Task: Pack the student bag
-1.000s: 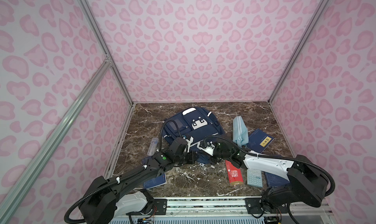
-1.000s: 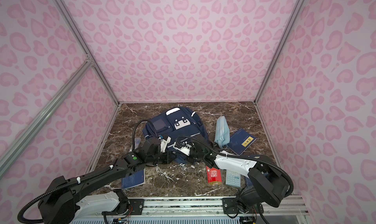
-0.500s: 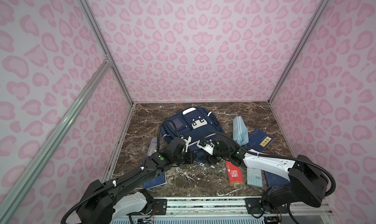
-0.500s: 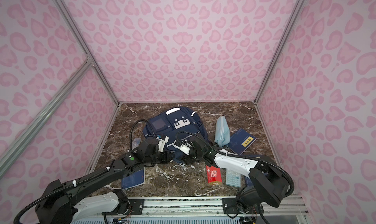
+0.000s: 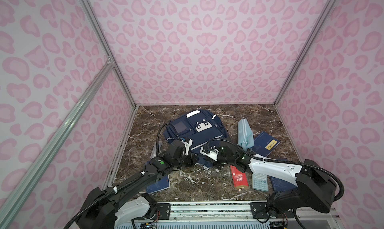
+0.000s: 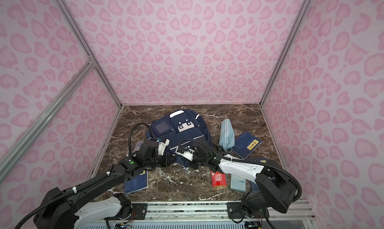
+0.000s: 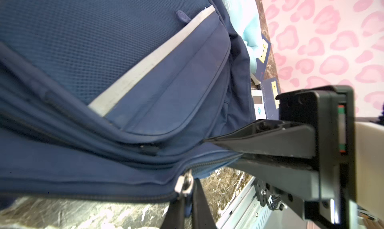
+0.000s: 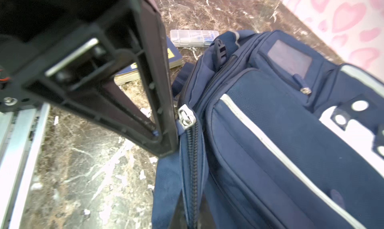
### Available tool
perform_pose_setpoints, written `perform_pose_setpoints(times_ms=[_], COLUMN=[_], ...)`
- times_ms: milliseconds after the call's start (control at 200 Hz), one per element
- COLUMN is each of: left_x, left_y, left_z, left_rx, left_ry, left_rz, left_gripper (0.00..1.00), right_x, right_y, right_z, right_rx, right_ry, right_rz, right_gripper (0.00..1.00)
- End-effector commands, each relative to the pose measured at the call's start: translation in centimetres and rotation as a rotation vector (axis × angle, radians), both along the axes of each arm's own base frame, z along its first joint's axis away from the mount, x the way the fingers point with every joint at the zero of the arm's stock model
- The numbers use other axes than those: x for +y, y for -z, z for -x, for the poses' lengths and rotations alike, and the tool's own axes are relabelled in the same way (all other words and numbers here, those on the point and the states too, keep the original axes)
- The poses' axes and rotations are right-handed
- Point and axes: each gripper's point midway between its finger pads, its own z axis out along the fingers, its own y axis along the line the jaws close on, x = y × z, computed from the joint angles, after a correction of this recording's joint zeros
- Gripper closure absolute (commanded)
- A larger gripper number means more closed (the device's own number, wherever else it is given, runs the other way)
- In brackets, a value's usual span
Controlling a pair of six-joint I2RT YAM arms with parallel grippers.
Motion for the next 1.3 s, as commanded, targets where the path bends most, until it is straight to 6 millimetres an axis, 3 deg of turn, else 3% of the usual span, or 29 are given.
perform_pose_setpoints(times_ms=[0, 145, 285, 350, 440, 505, 635, 775, 930, 1035, 1205, 1295], left_x=[5.3, 7.9, 10.1, 9.4, 6.1, 5.5, 9.4, 13.1, 12.2, 12.1, 14.2, 14.2], left_y=[3.4, 4.5, 3.8, 3.1, 1.2, 1.2, 3.6, 4.5, 3.7, 3.9, 5.0, 5.3], left_z=[-2.3, -4.4, -7.3, -7.9, -7.3, -6.4, -6.9, -9.7, -12.4, -13.3, -14.6, -14.6], left_rx=[0.022, 0.023, -0.021, -0.048, -0.092, -0.100, -0.056, -0.075, -0.129, -0.138, -0.124, -0.114], left_ry=[-0.201, -0.293, -0.385, -0.364, -0.237, -0.204, -0.304, -0.440, -0.431, -0.432, -0.478, -0.481], left_rz=[-0.174, -0.230, -0.264, -0.235, -0.112, -0.171, -0.309, -0.352, -0.319, -0.339, -0.438, -0.422], left_gripper=[0.97, 0.97, 0.95, 0.95, 0.94, 0.94, 0.90, 0.89, 0.83, 0.92, 0.88, 0.88], right_x=[-2.5, -3.4, -3.6, -3.6, -3.2, -2.9, -3.8, -4.5, -4.6, -4.5, -4.8, -5.2], right_y=[1.3, 1.4, 1.5, 1.7, 1.9, 2.1, 3.0, 2.6, 2.9, 3.2, 3.2, 3.3], right_z=[-1.2, -1.3, -1.0, -1.1, -1.3, -1.4, -2.2, -2.5, -2.5, -2.6, -2.8, -3.1], right_rx=[-0.037, -0.066, -0.051, -0.045, -0.034, -0.026, -0.036, -0.042, -0.032, -0.015, -0.022, -0.037], right_ry=[0.100, 0.115, 0.096, 0.099, 0.100, 0.099, 0.136, 0.151, 0.140, 0.142, 0.154, 0.165], right_rz=[0.120, 0.135, 0.125, 0.123, 0.116, 0.122, 0.179, 0.162, 0.164, 0.176, 0.191, 0.215], right_gripper=[1.00, 1.00, 1.00, 1.00, 1.00, 1.00, 1.00, 1.00, 1.00, 1.00, 1.00, 1.00])
